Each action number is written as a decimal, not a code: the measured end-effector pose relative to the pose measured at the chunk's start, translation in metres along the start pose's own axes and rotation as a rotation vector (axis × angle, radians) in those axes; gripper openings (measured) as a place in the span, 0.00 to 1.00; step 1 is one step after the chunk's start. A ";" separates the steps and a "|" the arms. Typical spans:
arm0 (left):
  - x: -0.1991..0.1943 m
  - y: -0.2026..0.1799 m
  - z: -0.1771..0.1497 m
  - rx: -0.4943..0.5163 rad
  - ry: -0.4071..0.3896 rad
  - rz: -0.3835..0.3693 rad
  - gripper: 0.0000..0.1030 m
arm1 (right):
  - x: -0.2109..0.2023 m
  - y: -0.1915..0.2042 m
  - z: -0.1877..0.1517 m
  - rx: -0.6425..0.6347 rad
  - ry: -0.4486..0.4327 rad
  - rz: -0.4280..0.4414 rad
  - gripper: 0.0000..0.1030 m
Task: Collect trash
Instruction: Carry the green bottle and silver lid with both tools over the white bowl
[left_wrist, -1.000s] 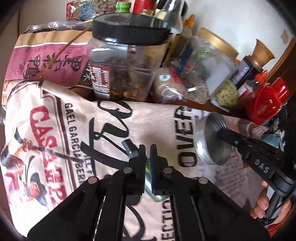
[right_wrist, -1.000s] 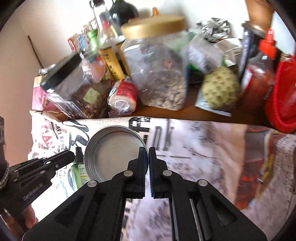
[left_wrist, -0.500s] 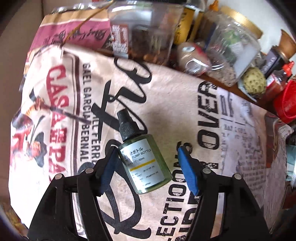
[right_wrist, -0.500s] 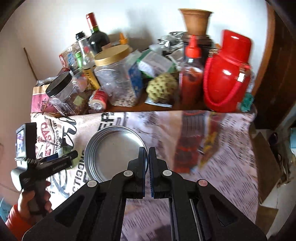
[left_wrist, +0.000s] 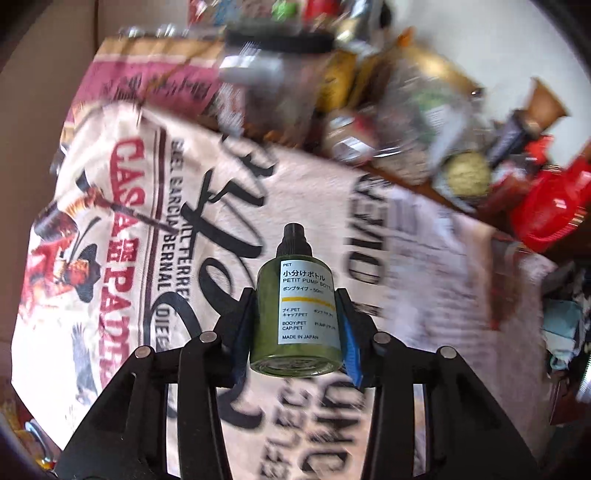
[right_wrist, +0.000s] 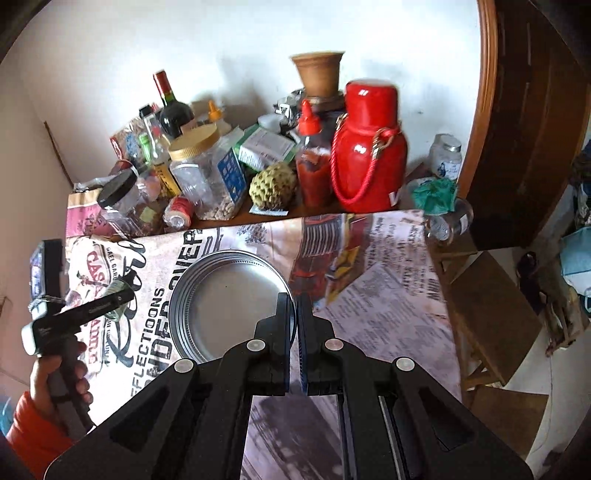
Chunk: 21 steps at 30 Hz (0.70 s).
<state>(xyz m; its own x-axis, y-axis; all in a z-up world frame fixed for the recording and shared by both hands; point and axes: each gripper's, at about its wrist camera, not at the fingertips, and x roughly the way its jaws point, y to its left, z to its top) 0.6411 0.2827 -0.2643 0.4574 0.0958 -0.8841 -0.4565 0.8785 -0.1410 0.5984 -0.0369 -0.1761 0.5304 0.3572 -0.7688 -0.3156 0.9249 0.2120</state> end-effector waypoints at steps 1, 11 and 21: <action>-0.013 -0.005 -0.004 0.011 -0.016 -0.008 0.40 | -0.007 -0.003 -0.001 -0.003 -0.011 0.004 0.03; -0.158 -0.082 -0.057 0.108 -0.244 -0.058 0.40 | -0.085 -0.036 -0.012 -0.085 -0.110 0.078 0.03; -0.259 -0.116 -0.120 0.145 -0.358 -0.109 0.40 | -0.154 -0.039 -0.039 -0.169 -0.180 0.130 0.03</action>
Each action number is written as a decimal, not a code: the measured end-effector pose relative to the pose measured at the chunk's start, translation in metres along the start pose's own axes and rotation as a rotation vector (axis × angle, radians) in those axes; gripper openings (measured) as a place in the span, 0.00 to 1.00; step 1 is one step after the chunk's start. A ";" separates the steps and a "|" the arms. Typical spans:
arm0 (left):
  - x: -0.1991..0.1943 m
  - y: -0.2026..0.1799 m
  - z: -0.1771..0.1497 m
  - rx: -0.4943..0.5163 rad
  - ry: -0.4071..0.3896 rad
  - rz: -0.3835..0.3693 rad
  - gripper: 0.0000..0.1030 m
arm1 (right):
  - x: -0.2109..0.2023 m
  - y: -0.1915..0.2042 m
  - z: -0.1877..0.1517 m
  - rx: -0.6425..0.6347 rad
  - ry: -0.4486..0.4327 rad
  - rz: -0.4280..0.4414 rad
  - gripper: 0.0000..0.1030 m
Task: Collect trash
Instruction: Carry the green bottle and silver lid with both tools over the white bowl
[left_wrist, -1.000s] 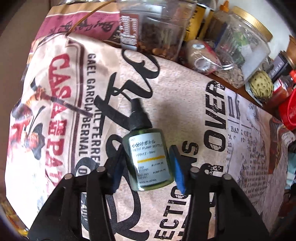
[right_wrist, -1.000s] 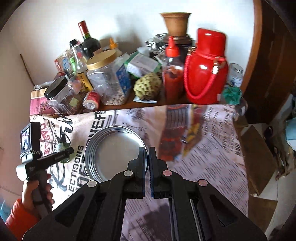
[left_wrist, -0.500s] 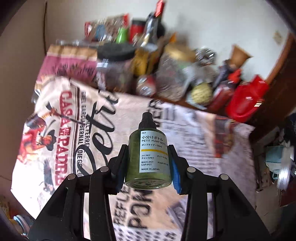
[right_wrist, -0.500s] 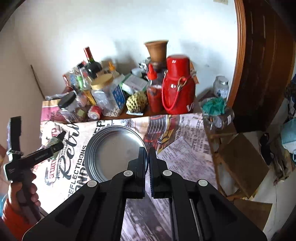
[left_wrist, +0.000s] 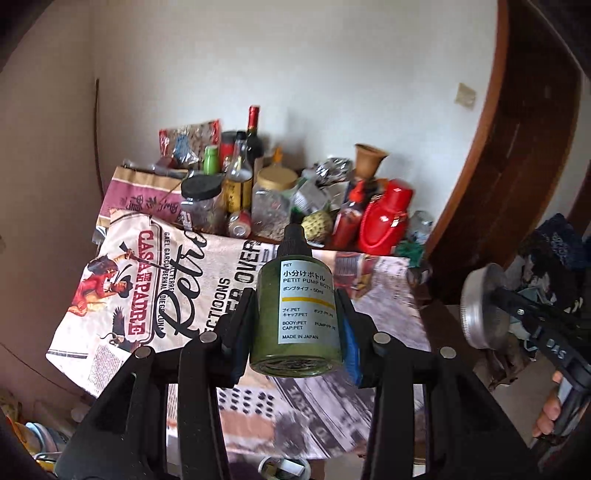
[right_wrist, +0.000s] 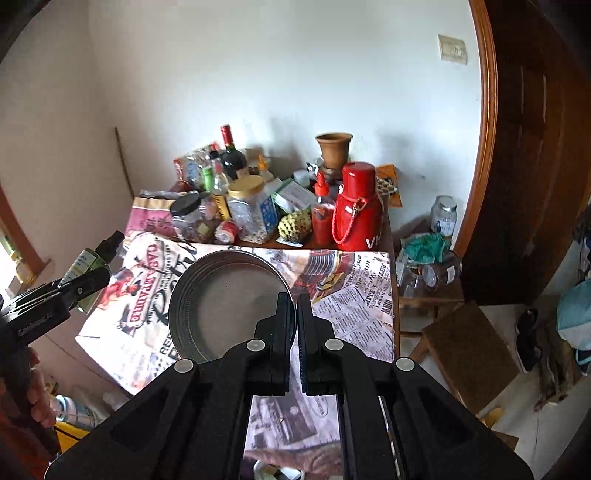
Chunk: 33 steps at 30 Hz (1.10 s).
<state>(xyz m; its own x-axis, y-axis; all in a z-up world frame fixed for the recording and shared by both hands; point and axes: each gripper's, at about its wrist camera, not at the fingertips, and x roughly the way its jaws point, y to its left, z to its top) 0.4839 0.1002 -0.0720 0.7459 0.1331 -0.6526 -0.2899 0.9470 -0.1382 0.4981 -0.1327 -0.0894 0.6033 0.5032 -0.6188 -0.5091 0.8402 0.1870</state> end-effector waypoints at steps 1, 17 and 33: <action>-0.009 -0.003 -0.002 0.008 -0.006 -0.011 0.40 | -0.006 0.003 -0.001 -0.002 -0.008 0.003 0.03; -0.119 0.013 -0.048 0.132 -0.113 -0.183 0.40 | -0.099 0.080 -0.066 0.031 -0.104 -0.102 0.03; -0.222 0.078 -0.153 0.199 -0.046 -0.265 0.40 | -0.165 0.159 -0.175 0.134 -0.045 -0.163 0.03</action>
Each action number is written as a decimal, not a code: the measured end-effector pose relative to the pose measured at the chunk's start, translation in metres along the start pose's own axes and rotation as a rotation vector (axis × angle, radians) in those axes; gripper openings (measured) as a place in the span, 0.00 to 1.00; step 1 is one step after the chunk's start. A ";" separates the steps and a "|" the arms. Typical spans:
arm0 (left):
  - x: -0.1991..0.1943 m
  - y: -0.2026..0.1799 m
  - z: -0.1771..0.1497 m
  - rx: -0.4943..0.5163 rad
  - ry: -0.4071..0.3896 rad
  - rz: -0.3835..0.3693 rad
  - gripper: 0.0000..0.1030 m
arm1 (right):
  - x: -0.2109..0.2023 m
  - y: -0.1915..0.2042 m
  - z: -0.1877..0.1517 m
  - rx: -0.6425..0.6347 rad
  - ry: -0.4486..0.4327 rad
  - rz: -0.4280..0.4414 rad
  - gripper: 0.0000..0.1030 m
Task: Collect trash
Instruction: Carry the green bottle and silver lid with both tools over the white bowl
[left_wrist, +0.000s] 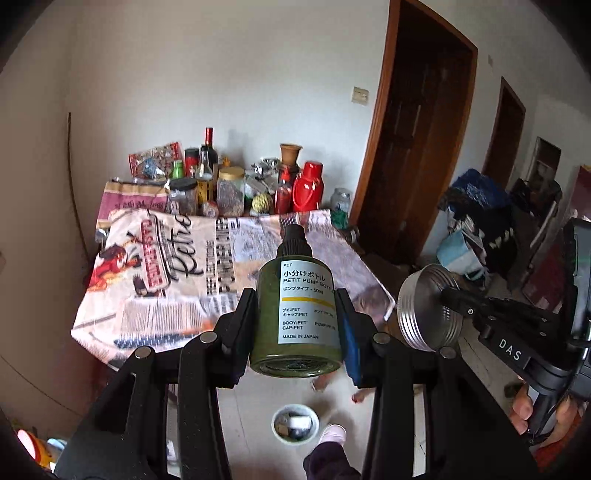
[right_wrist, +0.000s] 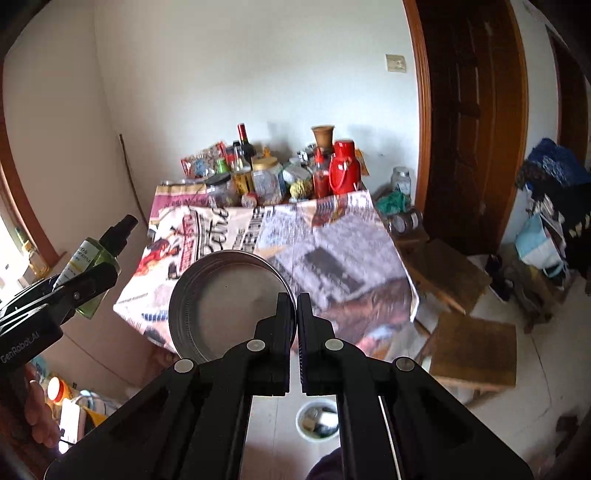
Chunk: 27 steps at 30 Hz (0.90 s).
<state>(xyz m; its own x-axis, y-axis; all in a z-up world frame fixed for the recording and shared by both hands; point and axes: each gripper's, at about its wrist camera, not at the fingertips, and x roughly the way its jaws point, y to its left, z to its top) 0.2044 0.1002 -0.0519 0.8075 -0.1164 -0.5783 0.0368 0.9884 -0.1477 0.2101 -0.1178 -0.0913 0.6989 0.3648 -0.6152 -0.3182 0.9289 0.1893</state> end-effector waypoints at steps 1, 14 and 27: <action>-0.002 0.000 -0.004 -0.003 0.011 -0.006 0.40 | -0.002 0.001 -0.004 0.004 0.010 -0.003 0.03; 0.042 -0.001 -0.064 -0.046 0.179 -0.002 0.40 | 0.041 -0.030 -0.058 0.043 0.203 -0.049 0.03; 0.195 -0.006 -0.195 -0.131 0.502 0.053 0.40 | 0.158 -0.095 -0.157 0.064 0.466 -0.033 0.03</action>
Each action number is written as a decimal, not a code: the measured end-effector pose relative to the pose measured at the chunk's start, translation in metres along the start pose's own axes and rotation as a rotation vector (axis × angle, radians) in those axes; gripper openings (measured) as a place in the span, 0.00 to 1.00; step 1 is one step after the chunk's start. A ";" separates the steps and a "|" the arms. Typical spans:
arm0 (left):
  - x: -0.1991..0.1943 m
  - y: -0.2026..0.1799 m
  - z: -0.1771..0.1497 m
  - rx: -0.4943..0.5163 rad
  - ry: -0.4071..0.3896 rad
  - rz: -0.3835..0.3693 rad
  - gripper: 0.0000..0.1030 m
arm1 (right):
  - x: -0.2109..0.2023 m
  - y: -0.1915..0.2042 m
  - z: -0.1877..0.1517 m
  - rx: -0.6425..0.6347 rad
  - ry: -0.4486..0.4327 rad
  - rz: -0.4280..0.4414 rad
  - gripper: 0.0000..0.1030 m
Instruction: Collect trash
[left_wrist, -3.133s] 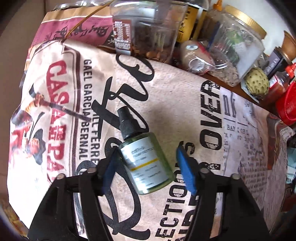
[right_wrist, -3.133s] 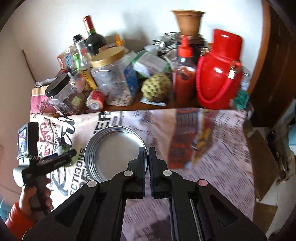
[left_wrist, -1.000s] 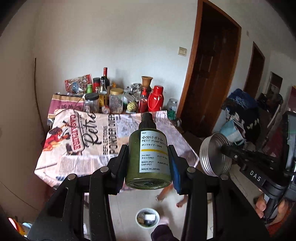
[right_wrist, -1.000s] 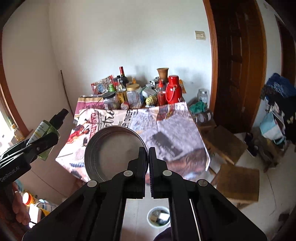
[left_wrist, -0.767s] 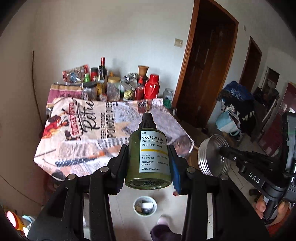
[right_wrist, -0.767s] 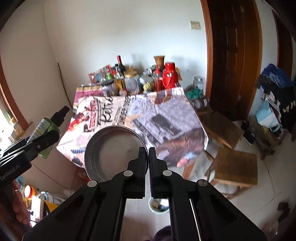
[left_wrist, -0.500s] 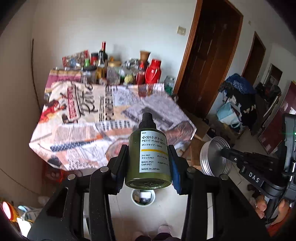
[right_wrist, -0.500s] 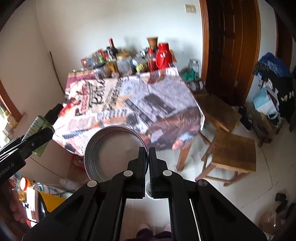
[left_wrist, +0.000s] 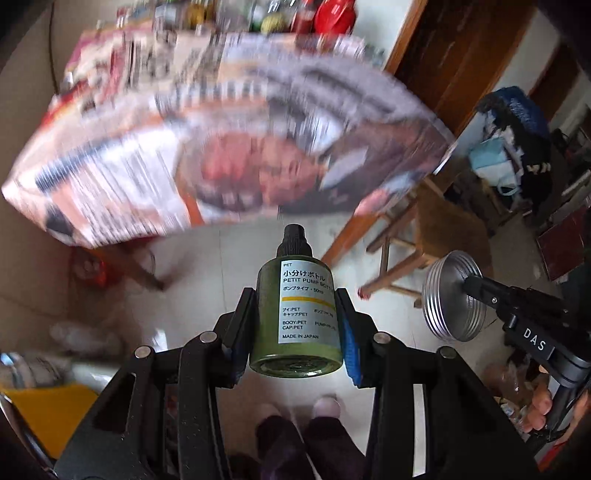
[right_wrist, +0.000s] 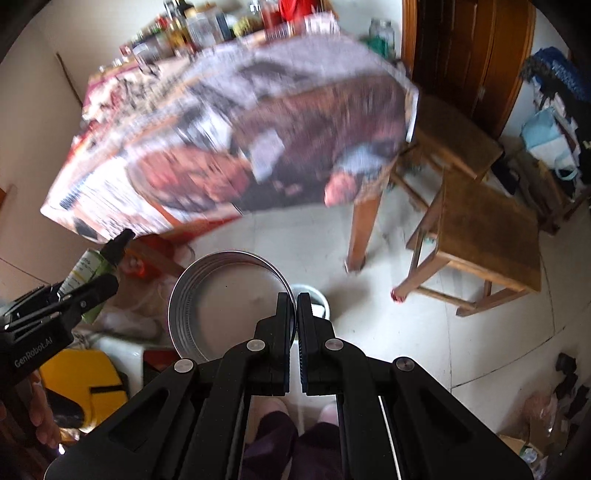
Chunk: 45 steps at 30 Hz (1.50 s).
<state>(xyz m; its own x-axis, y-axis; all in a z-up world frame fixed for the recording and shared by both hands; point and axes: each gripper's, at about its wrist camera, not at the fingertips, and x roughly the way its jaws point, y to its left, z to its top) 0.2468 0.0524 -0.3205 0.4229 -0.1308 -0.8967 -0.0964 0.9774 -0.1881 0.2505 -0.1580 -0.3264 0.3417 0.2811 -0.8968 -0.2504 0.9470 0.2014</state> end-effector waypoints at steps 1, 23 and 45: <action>0.013 0.001 -0.003 -0.014 0.016 0.001 0.40 | 0.018 -0.005 -0.002 -0.008 0.017 0.000 0.03; 0.234 0.036 -0.049 -0.103 0.210 0.024 0.40 | 0.205 -0.037 -0.015 -0.003 0.196 0.059 0.50; 0.127 -0.017 0.001 -0.034 0.184 0.077 0.51 | 0.065 -0.033 0.028 0.004 0.055 0.074 0.50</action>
<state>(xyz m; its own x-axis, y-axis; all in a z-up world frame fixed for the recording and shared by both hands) 0.3033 0.0190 -0.4304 0.2418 -0.0872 -0.9664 -0.1539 0.9799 -0.1269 0.3063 -0.1666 -0.3800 0.2720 0.3410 -0.8999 -0.2692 0.9247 0.2691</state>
